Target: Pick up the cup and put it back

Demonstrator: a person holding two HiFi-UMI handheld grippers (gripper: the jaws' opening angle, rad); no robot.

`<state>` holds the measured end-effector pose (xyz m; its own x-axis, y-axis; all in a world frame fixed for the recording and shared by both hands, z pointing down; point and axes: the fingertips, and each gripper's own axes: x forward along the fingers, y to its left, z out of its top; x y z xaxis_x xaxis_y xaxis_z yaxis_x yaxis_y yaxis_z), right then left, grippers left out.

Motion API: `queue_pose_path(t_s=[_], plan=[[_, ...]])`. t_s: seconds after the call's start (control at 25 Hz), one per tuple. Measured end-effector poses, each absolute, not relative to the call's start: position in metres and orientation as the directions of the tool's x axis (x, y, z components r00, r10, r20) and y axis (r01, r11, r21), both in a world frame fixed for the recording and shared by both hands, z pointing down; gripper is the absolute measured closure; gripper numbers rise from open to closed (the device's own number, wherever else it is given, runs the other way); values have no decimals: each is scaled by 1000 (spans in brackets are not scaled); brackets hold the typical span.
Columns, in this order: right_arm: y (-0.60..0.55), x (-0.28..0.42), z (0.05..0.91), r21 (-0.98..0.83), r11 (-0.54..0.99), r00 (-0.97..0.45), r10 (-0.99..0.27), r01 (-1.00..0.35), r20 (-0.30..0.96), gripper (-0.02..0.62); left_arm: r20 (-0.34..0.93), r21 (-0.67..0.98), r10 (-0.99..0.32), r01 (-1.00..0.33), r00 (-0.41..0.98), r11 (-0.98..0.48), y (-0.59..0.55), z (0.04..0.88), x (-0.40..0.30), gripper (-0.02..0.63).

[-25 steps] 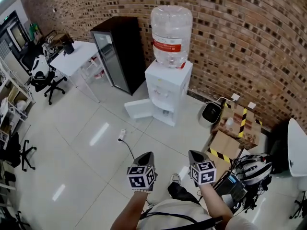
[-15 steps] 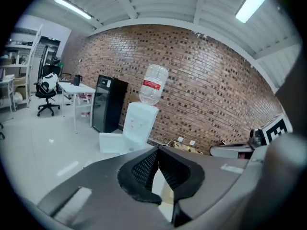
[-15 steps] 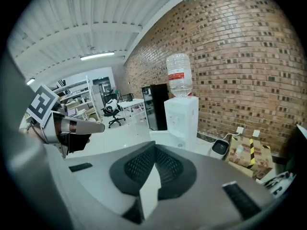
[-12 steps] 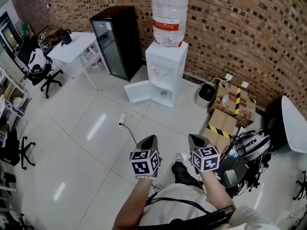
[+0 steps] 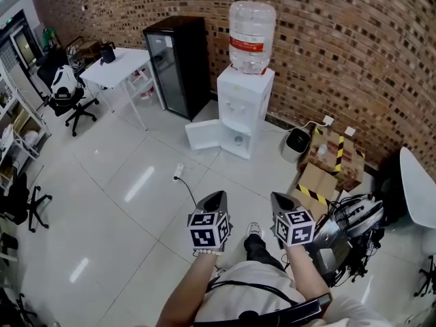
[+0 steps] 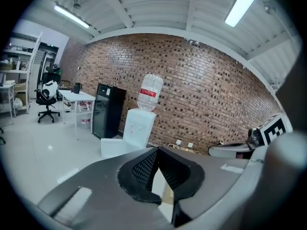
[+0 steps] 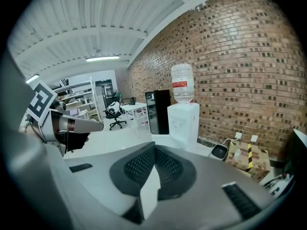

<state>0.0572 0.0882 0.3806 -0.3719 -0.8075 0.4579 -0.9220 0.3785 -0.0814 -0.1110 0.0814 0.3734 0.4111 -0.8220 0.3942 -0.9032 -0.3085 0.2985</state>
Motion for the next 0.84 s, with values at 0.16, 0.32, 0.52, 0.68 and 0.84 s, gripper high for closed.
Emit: queue_pose_path(t_s=[0.16, 0.32, 0.52, 0.68, 0.84], plan=[[91, 54, 379, -88, 382, -379, -810, -920, 447, 586, 395, 295, -823, -905, 407, -306, 86, 373, -114, 603], [91, 55, 379, -97, 381, -382, -809, -920, 447, 586, 399, 298, -821, -904, 409, -306, 86, 374, -111, 603], [89, 58, 384, -108, 379, -384, -802, -919, 456, 586, 409, 301, -811, -901, 418, -312, 81, 377, -103, 603], [85, 61, 383, -107, 372, -379, -806, -922, 455, 586, 411, 307, -808, -899, 422, -314, 77, 379, -102, 603], [82, 57, 384, -103, 380, -384, -803, -919, 455, 586, 406, 310, -811, -899, 420, -310, 74, 379, -104, 603]])
